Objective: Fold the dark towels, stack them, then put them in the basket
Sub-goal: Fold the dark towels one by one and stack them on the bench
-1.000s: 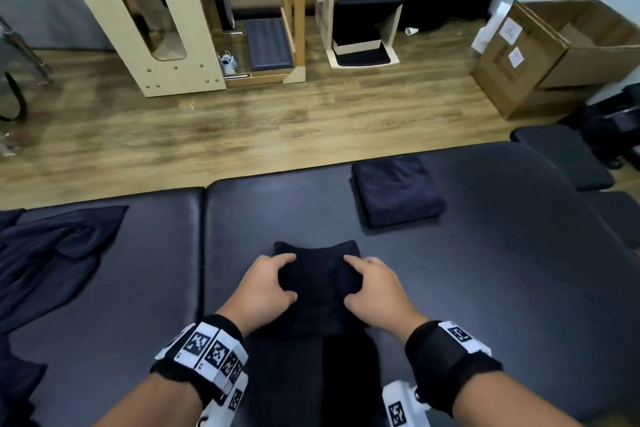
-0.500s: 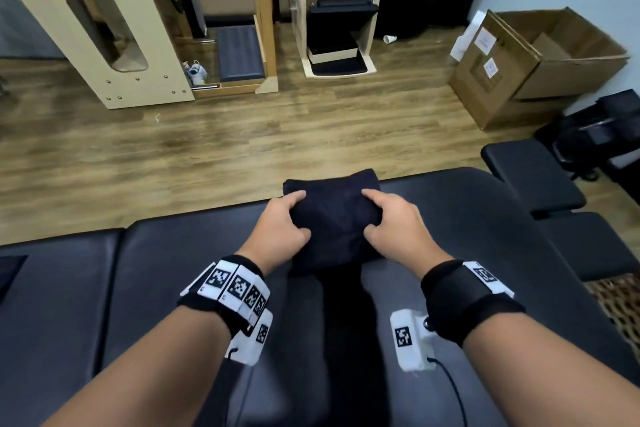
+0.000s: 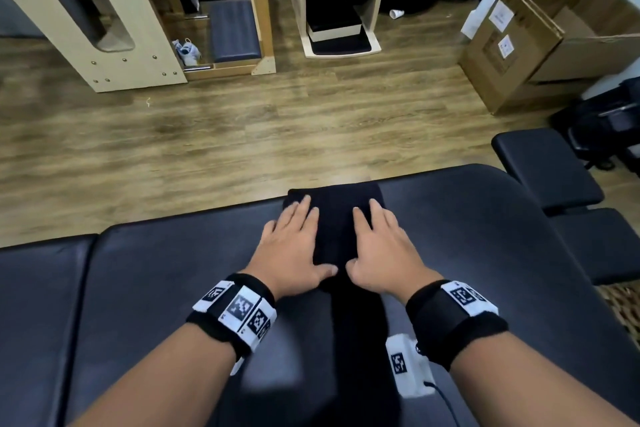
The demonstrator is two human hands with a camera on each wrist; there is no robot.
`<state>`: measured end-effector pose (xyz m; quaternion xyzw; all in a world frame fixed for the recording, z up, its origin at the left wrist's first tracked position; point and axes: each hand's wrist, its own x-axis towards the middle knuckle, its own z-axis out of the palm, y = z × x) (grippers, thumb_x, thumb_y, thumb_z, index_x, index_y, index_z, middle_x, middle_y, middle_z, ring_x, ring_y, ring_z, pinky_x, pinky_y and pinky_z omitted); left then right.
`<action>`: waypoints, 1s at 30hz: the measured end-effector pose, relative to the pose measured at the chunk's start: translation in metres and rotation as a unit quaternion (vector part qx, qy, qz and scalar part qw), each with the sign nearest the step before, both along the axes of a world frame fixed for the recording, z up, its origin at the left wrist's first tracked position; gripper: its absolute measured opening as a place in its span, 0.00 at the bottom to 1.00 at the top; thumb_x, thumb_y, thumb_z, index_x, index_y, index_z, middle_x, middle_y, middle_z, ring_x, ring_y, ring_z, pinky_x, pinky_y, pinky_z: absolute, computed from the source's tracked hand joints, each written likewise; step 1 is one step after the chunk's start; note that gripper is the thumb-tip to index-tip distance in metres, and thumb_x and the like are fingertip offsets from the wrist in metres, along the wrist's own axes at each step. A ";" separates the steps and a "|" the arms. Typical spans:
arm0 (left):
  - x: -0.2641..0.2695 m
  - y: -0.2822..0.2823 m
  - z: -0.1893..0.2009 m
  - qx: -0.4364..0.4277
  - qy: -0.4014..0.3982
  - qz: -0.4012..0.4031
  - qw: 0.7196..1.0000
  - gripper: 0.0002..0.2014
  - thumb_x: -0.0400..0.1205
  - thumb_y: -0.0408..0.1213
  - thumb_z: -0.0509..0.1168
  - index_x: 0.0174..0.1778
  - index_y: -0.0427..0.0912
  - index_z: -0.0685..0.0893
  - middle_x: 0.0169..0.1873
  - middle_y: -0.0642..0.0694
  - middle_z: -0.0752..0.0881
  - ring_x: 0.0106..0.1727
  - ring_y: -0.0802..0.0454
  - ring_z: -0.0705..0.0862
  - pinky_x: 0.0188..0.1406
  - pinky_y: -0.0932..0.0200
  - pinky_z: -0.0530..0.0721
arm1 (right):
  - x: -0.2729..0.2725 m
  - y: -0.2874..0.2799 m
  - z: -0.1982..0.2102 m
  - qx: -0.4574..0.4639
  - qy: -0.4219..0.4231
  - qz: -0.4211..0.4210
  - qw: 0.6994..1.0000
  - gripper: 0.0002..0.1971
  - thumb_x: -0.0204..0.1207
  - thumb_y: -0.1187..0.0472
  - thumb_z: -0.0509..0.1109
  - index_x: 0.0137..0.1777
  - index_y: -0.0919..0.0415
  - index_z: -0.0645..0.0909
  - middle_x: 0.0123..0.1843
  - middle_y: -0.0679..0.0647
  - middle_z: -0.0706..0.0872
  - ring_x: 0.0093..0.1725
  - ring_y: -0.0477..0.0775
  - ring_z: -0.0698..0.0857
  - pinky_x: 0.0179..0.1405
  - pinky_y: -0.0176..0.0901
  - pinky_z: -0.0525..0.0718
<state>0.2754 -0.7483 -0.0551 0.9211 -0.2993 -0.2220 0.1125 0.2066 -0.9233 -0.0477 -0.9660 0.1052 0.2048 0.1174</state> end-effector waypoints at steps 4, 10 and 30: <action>0.004 0.008 -0.013 0.042 0.048 -0.005 0.998 0.59 0.75 0.64 0.70 0.88 0.44 0.36 0.86 0.52 0.30 0.88 0.56 0.36 0.84 0.44 0.59 | -0.001 -0.005 -0.009 0.019 0.056 -0.037 0.998 0.49 0.74 0.44 0.62 0.89 0.51 0.37 0.89 0.67 0.35 0.88 0.69 0.41 0.85 0.61 0.57; -0.007 0.045 -0.014 -0.002 0.142 0.059 0.988 0.48 0.75 0.56 0.74 0.85 0.43 0.56 0.86 0.44 0.56 0.85 0.47 0.63 0.78 0.51 0.71 | -0.002 -0.003 0.006 0.015 0.000 -0.035 0.999 0.41 0.77 0.48 0.64 0.88 0.50 0.52 0.90 0.63 0.43 0.89 0.65 0.41 0.83 0.62 0.57; -0.175 0.382 0.045 0.098 0.141 0.270 0.947 0.11 0.79 0.53 0.64 0.43 0.51 0.75 0.52 0.44 0.88 0.58 0.41 0.85 0.52 0.55 0.80 | -0.098 0.286 -0.005 0.095 0.058 0.307 0.945 0.25 0.80 0.49 0.62 0.78 0.49 0.72 0.75 0.49 0.75 0.78 0.60 0.70 0.76 0.58 0.70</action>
